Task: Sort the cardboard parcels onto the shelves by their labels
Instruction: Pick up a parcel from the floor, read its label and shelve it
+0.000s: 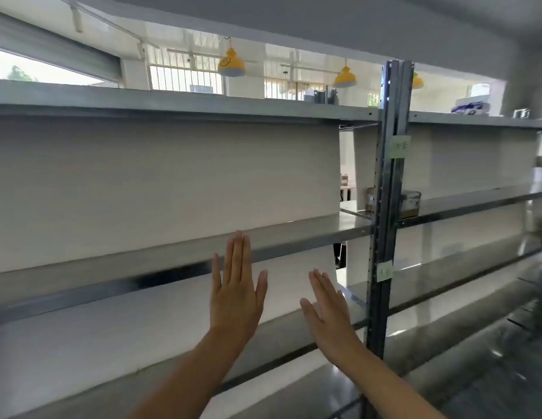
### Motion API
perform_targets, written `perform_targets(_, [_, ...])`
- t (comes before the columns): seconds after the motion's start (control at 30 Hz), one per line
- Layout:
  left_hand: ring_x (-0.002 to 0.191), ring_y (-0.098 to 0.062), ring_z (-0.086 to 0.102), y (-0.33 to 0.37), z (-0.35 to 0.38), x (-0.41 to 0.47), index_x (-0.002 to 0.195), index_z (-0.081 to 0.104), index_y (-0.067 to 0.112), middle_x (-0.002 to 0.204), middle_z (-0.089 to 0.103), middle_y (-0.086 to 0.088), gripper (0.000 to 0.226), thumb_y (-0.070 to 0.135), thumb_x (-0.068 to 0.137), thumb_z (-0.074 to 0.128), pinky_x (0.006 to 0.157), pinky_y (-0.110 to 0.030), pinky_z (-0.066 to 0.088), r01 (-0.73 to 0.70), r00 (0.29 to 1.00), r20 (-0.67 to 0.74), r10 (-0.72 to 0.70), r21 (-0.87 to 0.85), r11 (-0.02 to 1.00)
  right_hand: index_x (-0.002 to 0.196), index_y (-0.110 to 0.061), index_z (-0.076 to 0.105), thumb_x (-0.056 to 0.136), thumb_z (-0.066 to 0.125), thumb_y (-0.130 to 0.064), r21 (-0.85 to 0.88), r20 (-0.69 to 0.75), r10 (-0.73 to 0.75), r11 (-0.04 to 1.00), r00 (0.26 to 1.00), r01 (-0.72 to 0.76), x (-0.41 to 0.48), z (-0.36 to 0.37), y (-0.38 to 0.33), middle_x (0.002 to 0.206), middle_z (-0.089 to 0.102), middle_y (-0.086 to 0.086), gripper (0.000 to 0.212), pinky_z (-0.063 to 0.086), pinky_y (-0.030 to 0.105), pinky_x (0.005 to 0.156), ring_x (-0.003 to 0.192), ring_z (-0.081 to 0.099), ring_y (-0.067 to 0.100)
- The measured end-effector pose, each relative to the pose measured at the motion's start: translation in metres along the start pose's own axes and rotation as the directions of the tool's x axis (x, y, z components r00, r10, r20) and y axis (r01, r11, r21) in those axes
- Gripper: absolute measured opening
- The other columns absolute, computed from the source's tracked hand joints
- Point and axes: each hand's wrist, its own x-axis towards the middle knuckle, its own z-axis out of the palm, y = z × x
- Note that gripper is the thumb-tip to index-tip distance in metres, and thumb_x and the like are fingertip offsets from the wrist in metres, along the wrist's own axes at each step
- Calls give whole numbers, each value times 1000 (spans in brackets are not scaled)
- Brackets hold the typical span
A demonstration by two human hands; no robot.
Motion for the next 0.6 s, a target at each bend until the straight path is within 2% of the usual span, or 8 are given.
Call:
perform_targets(0.1, [159,-24,7,40,17,11,162,5,6,172,5,-13,70,47,107,18,127,-43,7,-53,999,-4,53,-114,992,160,-29,1,107,29,-40,-22,-51,63,998,997,-65,-1,-30,34,166,-7,-16,61,-10,34,125,144,-14,-6])
perform_targets(0.2, [159,-20,0,89,40,18,162,2,8,172,0,-9,71,48,106,17,128,-39,2,-107,993,25,114,-202,974,159,-31,2,107,30,-42,-20,-108,131,991,985,-134,-12,-65,66,167,-5,-16,60,-6,36,126,147,-12,-4])
perform_targets(0.27, [159,-20,1,122,54,21,163,4,8,172,0,-8,71,50,106,14,128,-38,1,-137,989,29,148,-235,962,160,-30,3,107,31,-41,-34,-136,171,984,976,-178,-20,-89,87,167,-1,-15,60,-5,33,125,144,-11,-4])
perform_targets(0.37, [158,-25,10,174,69,24,162,12,6,171,9,-12,71,50,106,16,128,-36,-2,-201,977,17,215,-281,938,160,-28,4,106,32,-41,-52,-198,234,967,952,-248,-31,-122,123,168,-1,-11,62,-4,35,126,153,-8,7])
perform_targets(0.5, [159,-25,9,251,93,24,161,16,5,171,10,-12,69,44,105,27,128,-44,12,-245,960,23,278,-401,883,161,-23,6,107,34,-35,-57,-254,274,953,927,-297,-51,-170,170,169,-1,-7,61,-4,37,127,151,-9,4])
perform_targets(0.6, [159,-21,-1,312,105,16,162,9,7,172,4,-10,70,43,105,29,130,-42,5,-282,936,50,348,-484,828,160,-16,13,108,37,-31,-132,-312,282,933,907,-335,-71,-206,210,169,6,-2,60,-8,29,124,153,-4,5])
